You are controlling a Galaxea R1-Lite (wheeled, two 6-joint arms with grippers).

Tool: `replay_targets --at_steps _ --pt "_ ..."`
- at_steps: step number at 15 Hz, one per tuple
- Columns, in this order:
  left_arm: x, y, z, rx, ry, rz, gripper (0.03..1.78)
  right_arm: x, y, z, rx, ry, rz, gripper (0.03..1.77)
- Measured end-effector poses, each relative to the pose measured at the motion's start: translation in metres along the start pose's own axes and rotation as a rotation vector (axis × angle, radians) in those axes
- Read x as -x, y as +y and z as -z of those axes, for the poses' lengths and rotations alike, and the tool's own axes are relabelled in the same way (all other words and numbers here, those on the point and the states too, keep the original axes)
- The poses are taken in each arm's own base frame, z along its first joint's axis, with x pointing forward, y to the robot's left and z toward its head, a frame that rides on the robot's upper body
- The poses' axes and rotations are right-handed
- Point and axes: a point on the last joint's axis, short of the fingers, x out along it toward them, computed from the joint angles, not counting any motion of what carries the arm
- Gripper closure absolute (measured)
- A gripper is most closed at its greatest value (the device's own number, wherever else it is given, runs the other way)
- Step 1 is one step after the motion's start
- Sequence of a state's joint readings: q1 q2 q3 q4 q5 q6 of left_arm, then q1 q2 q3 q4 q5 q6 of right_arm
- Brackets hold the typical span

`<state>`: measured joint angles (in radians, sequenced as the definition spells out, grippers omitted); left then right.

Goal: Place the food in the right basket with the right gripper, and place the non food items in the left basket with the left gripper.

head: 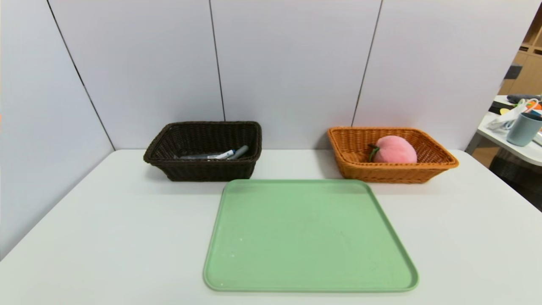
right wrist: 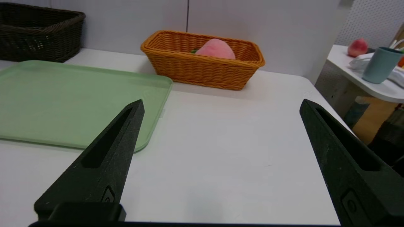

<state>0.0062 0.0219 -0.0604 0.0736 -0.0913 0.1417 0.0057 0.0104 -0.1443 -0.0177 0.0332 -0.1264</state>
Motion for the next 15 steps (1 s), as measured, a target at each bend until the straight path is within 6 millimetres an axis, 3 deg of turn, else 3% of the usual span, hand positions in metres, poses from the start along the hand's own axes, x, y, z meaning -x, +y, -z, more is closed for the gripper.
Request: replay_targets --at_steps 4,10,15 --pt "-0.002 0.000 0.005 -0.001 -0.047 -0.035 0.12 -0.007 0.002 0.021 0.050 -0.039 0.038 0.10" --pt "-0.003 0.000 0.010 0.037 -0.023 -0.046 0.12 -0.006 0.005 0.042 -0.022 0.149 0.006 0.10" --pt "-0.003 0.000 0.010 0.101 -0.025 -0.068 0.12 -0.006 0.005 0.043 -0.048 0.156 -0.016 0.10"
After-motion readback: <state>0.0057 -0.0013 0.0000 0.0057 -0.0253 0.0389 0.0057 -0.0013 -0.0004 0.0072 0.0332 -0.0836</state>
